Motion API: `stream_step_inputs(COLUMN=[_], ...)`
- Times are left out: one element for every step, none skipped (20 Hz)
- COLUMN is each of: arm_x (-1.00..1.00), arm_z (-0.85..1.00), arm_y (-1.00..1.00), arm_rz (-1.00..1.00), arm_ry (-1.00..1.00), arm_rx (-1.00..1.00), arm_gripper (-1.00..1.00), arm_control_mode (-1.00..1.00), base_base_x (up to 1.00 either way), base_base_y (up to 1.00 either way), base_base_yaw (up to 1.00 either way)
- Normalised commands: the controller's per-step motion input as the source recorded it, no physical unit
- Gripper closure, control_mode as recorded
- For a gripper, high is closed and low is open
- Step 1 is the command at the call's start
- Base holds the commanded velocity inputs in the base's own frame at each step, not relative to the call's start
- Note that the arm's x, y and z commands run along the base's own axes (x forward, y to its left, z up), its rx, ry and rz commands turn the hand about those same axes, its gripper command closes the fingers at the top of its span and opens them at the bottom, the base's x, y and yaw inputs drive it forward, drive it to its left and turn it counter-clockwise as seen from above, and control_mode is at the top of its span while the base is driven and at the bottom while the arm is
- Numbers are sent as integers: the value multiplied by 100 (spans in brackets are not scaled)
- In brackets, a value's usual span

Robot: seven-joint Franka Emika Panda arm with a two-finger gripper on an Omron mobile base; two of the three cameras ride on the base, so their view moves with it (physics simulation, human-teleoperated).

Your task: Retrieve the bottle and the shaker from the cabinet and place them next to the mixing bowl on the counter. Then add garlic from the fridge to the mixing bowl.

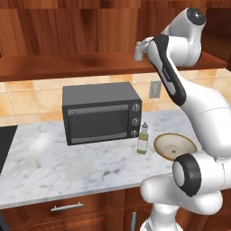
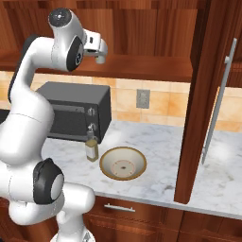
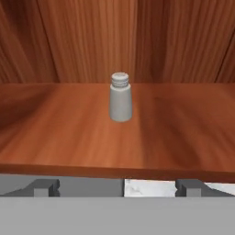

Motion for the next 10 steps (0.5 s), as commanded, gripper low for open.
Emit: stream_step_inputs(arm_x=[54,52,50,51,53,54,59,59,57,58], arm_z=[-19,-12,-7,0,0,0,0,0,0,0], arm_y=[4,5,1,1,9,6,12,11,9,9], arm_rz=[1,1,1,2,2,2,2,2,2,2], arm_ry=[0,0,0,0,0,0,0,0,0,0], arm_rx=[0,0,0,0,0,0,0,0,0,0], arm_gripper=[-100,-100,-100,-100,-100,-100,-100,-100,-100,-100], arm_control_mode=[-100,-100,-100,-100,-100,-100,-100,-100,-100,-100], base_base_x=[0,0,0,0,0,0,0,0,0,0], base_base_y=[0,0,0,0,0,0,0,0,0,0], base_base_yaw=[0,0,0,0,0,0,0,0,0,0])
